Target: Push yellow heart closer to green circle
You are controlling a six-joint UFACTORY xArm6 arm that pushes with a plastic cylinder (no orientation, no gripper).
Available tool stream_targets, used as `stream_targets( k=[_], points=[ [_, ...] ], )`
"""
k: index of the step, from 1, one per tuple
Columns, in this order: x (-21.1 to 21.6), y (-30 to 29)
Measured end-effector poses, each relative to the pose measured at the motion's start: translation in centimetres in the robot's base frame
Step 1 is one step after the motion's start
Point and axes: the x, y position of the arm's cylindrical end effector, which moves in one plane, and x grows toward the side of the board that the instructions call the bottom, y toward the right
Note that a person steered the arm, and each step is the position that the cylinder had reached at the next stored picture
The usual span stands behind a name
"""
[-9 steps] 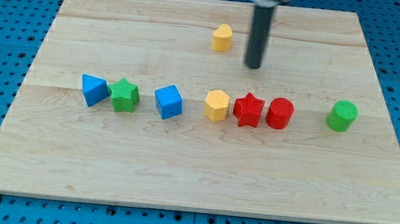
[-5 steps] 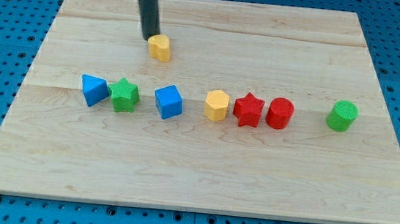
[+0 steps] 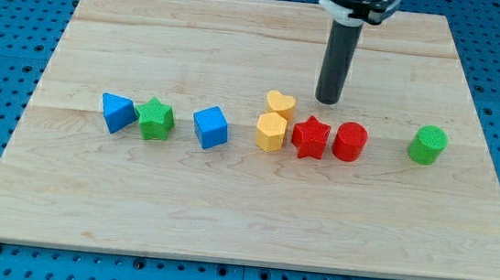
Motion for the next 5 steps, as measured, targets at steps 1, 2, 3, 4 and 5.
stream_targets(
  k=[1, 2, 3, 4, 5],
  points=[
    [-1.8, -7.1],
    [1.8, -13.2],
    [4.1, -12.5],
    [4.1, -5.6],
    [4.0, -0.4]
  ],
)
